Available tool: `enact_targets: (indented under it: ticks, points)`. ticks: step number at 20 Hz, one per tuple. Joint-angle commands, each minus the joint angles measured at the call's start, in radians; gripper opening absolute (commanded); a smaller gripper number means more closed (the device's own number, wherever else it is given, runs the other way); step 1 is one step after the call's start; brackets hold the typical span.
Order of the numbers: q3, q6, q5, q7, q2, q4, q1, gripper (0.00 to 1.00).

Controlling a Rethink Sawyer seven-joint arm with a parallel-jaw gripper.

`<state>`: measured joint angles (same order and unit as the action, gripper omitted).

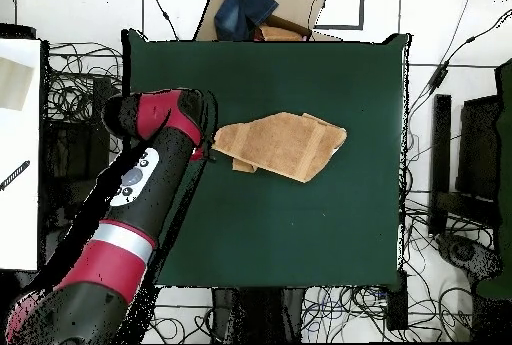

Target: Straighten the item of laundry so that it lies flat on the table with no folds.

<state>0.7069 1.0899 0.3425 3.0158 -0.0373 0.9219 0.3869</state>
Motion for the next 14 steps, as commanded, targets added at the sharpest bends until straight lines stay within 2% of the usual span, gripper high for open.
enact_targets:
  ticks: [1, 14]
  points:
    - [-0.116, -0.03, -0.05, 0.013, -0.048, 0.033, -0.002, 1.0]
    - [-0.088, -0.008, -0.063, 0.042, -0.068, -0.01, -0.033, 1.0]
